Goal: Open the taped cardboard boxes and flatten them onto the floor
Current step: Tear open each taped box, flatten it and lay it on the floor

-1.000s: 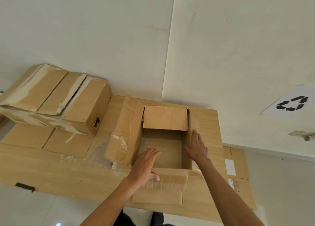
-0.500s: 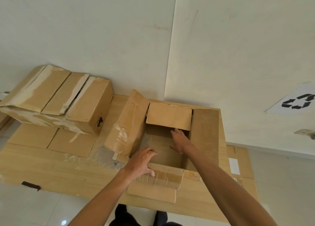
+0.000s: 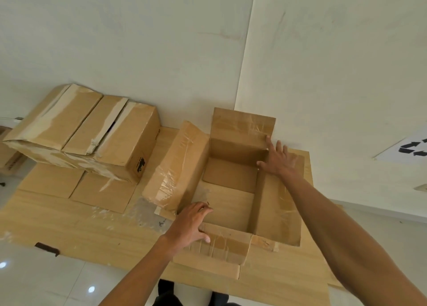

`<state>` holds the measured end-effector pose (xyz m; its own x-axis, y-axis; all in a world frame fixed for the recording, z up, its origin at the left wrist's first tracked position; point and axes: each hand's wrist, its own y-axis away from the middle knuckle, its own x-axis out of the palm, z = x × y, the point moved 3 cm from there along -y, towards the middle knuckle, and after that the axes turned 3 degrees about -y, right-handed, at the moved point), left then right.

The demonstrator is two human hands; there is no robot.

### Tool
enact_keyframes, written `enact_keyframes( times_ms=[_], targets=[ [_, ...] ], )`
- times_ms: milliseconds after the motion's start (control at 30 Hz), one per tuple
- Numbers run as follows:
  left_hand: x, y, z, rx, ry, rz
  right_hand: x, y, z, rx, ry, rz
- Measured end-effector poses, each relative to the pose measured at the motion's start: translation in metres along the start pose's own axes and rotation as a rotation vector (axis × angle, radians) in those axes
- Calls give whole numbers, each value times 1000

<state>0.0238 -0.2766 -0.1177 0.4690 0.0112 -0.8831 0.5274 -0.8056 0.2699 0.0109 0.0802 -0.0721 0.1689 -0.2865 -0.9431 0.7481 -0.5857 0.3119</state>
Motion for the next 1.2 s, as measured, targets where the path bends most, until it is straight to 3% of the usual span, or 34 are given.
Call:
enact_keyframes(
  times_ms=[200, 367, 433, 533, 600, 667, 767, 833, 1000, 1100, 1200],
  targets=[
    [-8, 2, 33, -29, -73, 30, 17, -2, -18, 111, -19, 167],
    [-32, 4, 43, 21, -34, -26, 24, 3, -37, 124, -269, 180],
    [-54, 13, 37, 47, 37, -206, 17, 22, -44, 227, -449, 35],
    [-92, 24, 36, 6, 8, -614, 18, 62, -67, 434, -743, -177],
    [-107, 25, 47, -129, -19, -783, 36, 84, -89, 580, -983, -155],
    [-114, 24, 62, -375, 80, -845, 51, 102, -95, 620, -1215, -62],
    [-119, 20, 75, -665, 622, -853, 54, 119, -87, 500, -1457, -3],
    [-119, 11, 81, -684, 848, -793, 37, 125, -77, 426, -1567, -36],
    [-129, -3, 62, -395, 667, -765, -31, 139, -46, 235, -1499, -113],
    [-141, -12, 47, -393, 588, -750, -72, 150, -29, 139, -1518, -122],
    [-161, -14, 31, -408, 365, -761, -112, 164, -12, 53, -1586, -191]
  ],
)
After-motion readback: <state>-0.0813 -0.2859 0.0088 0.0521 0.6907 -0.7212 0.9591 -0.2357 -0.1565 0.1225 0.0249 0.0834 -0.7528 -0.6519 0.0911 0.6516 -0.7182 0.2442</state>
